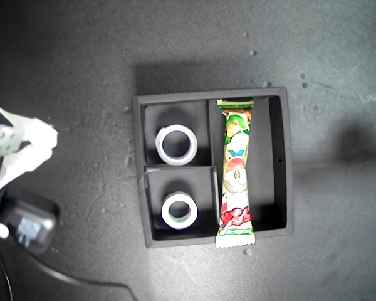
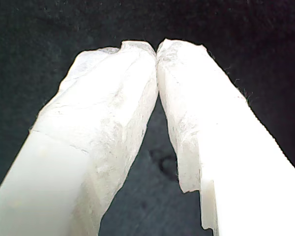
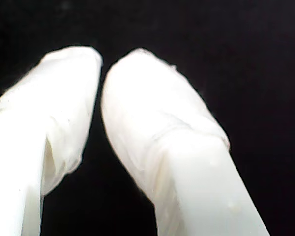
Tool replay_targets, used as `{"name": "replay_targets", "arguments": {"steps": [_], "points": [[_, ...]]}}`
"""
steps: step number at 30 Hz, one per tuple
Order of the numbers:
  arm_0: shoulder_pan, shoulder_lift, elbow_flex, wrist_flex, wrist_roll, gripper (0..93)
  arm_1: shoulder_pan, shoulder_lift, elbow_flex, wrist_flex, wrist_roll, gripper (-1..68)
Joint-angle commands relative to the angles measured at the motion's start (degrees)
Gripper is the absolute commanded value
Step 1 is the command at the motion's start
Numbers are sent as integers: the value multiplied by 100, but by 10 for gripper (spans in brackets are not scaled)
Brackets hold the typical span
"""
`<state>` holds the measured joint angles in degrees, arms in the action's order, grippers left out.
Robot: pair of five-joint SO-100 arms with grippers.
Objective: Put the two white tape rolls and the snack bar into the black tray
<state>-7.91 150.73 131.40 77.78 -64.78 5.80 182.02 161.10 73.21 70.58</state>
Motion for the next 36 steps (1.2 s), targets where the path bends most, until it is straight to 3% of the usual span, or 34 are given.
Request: {"name": "replay_targets", "arguments": {"steps": [1,6,10,14,17,20,36], "points": [[-281,2452,2531,-510,-237,0,176,993,782,-79,246,-6],[-290,4280,3999,-343,-439,0,211,993,1784,-589,580,-5],[-88,4324,4711,-554,-896,0,325,993,1784,290,1512,8],[-650,4324,4843,220,-1485,2,387,993,1784,316,1644,25],[-448,4324,4843,220,-1644,2,334,993,1784,360,1345,26],[-264,4324,4843,220,-1169,2,255,993,1784,360,1345,26],[-255,4324,4843,220,-1187,2,53,993,1784,360,1345,26]]}}
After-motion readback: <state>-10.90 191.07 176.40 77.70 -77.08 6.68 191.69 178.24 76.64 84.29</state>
